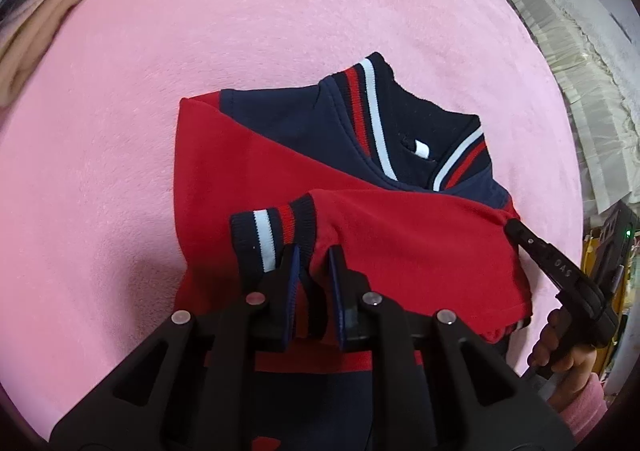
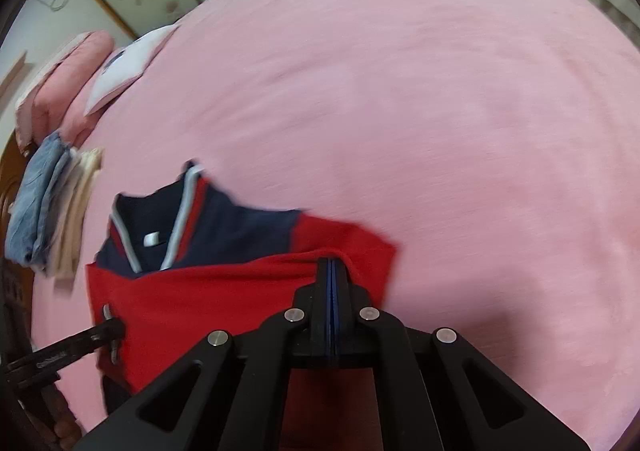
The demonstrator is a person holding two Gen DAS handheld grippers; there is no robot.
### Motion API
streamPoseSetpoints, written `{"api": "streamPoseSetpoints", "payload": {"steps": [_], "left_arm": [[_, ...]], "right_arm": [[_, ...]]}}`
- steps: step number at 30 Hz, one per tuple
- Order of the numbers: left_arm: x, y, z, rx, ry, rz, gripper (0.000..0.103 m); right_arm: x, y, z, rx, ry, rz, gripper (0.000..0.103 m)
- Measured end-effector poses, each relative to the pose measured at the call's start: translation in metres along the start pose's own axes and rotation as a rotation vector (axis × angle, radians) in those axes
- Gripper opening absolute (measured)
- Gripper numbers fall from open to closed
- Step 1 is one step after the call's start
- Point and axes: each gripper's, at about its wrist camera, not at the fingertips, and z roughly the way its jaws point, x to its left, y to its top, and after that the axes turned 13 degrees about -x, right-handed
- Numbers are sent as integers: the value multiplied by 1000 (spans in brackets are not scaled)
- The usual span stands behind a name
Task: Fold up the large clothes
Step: 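Lay the folded sleeve on the jacket and open the right gripper, then grasp the striped hem of the jacket with both grippers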
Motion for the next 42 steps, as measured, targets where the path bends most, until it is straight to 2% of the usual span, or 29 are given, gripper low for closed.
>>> {"api": "streamPoseSetpoints", "payload": {"steps": [4,6,7,9,10,12,14,16,18,23,26,30,34,35,37,39,40,41,42], "left_arm": [[-15,3,-14,-33,49,0,14],[-33,-3,-16,-47,18,17,14],[-40,-5,-17,-41,18,41,14],[-53,-11,-6,-7,70,113,14],[-58,-14,2,23,116,164,14],[-65,-16,7,23,114,205,14],[-63,-17,6,16,92,224,12],[-58,-17,4,9,95,240,2],[-49,-16,0,11,76,224,1],[-37,-15,-11,-4,76,182,1],[-29,-18,-17,6,141,165,1],[-11,-20,-40,-25,100,84,1],[9,-24,-73,1,103,127,3],[14,-26,-79,11,110,145,4],[22,-33,-92,26,119,168,17],[30,-39,-105,33,117,172,45],[33,-43,-113,30,120,170,49],[37,-47,-120,29,122,168,55],[42,-52,-127,34,127,160,56]], "right_arm": [[4,4,-19,-30,14,15,0],[16,0,-29,-13,130,64,0],[24,-6,-27,25,205,101,0],[54,-28,-14,124,258,93,0],[62,-39,-10,161,245,44,0],[71,-55,-7,169,193,-70,0],[64,-65,-15,156,162,-56,0],[35,-67,-25,135,113,-26,0],[16,-63,-30,118,84,10,0],[-10,-41,-50,68,-117,-46,0],[-15,-39,-55,56,-121,55,0],[-18,-54,-84,9,-102,104,0],[-3,-78,-113,14,-111,141,0],[16,-84,-110,20,-109,149,2],[26,-98,-120,29,-113,159,7],[29,-109,-135,36,-114,158,19],[29,-116,-148,33,-115,162,23],[26,-123,-162,27,-111,174,30],[28,-132,-167,21,-111,204,38]]}}
